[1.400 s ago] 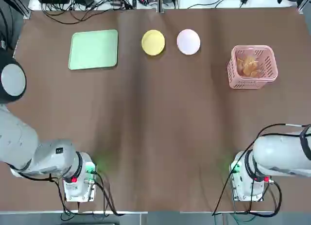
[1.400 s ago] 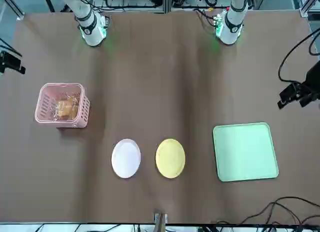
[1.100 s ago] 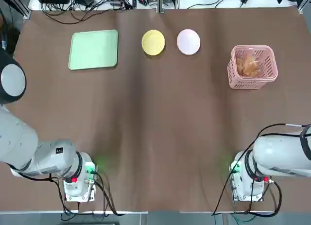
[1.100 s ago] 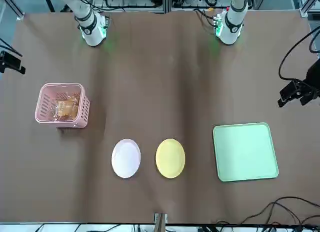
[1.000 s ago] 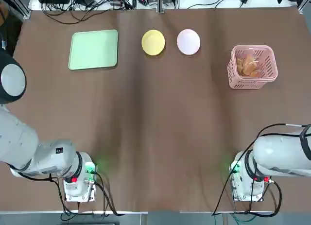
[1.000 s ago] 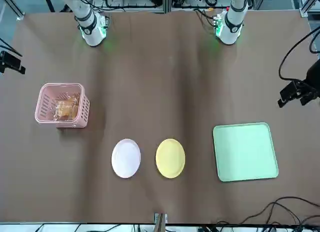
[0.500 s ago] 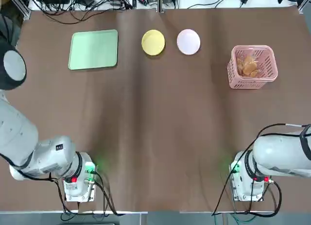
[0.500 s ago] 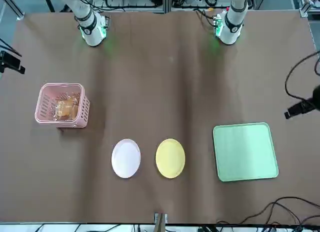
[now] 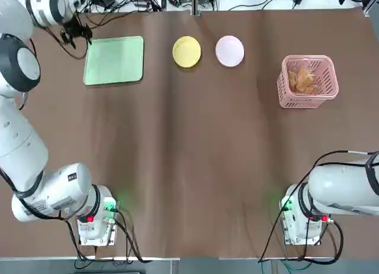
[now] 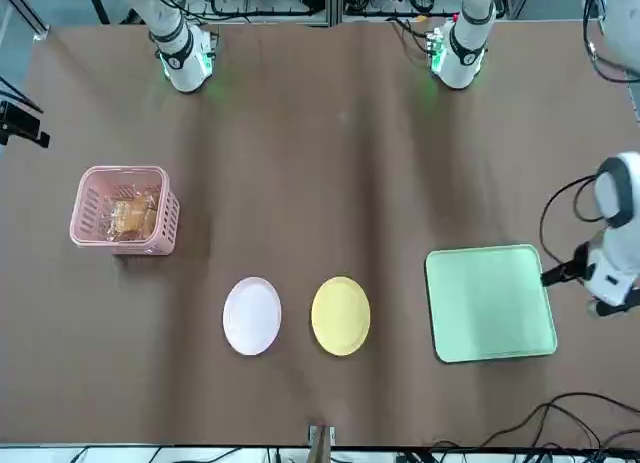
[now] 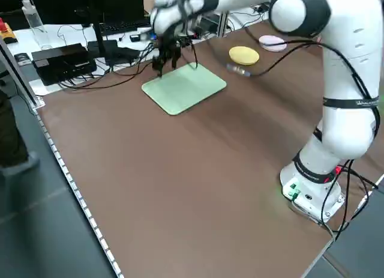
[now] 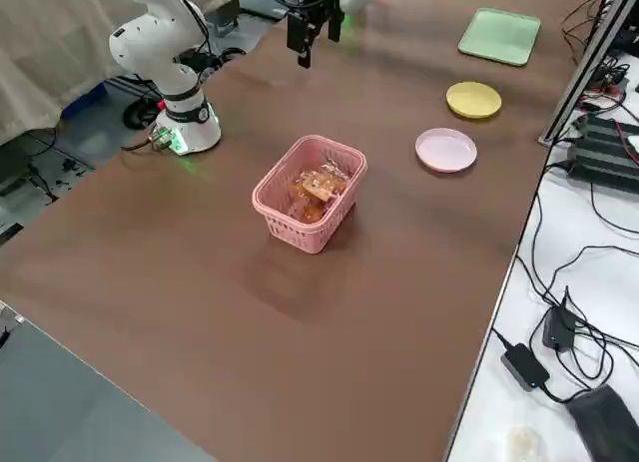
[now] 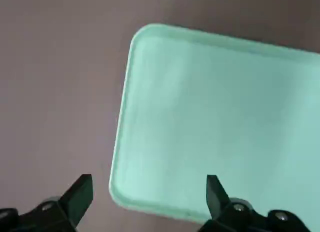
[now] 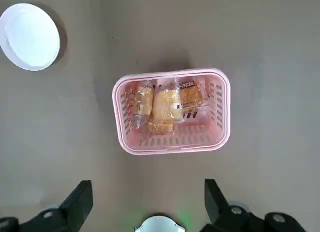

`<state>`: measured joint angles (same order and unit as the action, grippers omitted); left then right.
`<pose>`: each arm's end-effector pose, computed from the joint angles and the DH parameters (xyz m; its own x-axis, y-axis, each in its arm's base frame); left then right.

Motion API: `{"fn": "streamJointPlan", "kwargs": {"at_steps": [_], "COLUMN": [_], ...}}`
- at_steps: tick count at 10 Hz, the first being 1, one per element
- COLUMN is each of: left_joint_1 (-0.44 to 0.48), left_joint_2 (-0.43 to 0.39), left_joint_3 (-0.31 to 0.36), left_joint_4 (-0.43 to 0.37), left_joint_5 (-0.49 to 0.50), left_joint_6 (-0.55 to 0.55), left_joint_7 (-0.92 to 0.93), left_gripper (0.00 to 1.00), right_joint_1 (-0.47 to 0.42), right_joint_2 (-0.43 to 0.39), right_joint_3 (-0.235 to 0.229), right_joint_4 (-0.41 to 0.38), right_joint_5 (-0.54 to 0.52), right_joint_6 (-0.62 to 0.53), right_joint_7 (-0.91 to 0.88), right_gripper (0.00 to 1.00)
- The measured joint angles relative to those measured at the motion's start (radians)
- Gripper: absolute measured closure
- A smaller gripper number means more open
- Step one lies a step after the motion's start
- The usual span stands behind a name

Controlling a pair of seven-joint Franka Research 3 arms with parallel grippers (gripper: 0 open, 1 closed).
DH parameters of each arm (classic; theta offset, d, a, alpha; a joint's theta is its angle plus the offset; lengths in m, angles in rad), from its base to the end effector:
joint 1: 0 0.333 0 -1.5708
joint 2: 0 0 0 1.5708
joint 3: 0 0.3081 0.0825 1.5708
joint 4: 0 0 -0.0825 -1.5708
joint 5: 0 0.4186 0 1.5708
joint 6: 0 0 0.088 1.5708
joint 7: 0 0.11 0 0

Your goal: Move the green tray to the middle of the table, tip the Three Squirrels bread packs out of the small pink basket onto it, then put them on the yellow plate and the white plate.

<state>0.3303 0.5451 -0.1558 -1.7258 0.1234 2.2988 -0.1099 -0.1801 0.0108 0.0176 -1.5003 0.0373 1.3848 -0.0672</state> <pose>0.6827 0.1317 0.2435 0.9736 0.2252 0.0373 0.2258 -0.9741 -0.0104 0.5654 -0.0880 0.6274 0.9886 -0.0871 -0.1230 -0.0933 -0.9946 -0.0458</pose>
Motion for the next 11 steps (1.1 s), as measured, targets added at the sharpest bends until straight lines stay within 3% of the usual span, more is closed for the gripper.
{"fn": "streamJointPlan", "kwargs": {"at_steps": [3, 7, 8, 11], "left_joint_1": [0.082, 0.115, 0.110, 0.109], "left_joint_2": [0.147, 0.163, 0.163, 0.154], "left_joint_3": [0.002, -0.013, -0.018, -0.026], "left_joint_4": [-0.048, -0.041, -0.041, -0.040], "left_joint_5": [0.001, 0.001, 0.001, 0.001], "left_joint_6": [0.232, 0.257, 0.257, 0.254], "left_joint_7": [0.079, 0.124, 0.124, 0.121], "left_gripper": [0.00, 0.05, 0.13, 0.61], "right_joint_1": [0.000, 0.000, 0.000, 0.000], "right_joint_2": [0.000, 0.000, 0.000, 0.000], "right_joint_3": [0.000, -0.001, -0.001, -0.001], "right_joint_4": [0.000, 0.000, 0.000, 0.000], "right_joint_5": [0.000, 0.000, 0.000, 0.000], "right_joint_6": [0.000, -0.001, -0.001, -0.001], "right_joint_7": [0.000, 0.000, 0.000, 0.000], "right_gripper": [0.01, 0.01, 0.01, 0.01]}}
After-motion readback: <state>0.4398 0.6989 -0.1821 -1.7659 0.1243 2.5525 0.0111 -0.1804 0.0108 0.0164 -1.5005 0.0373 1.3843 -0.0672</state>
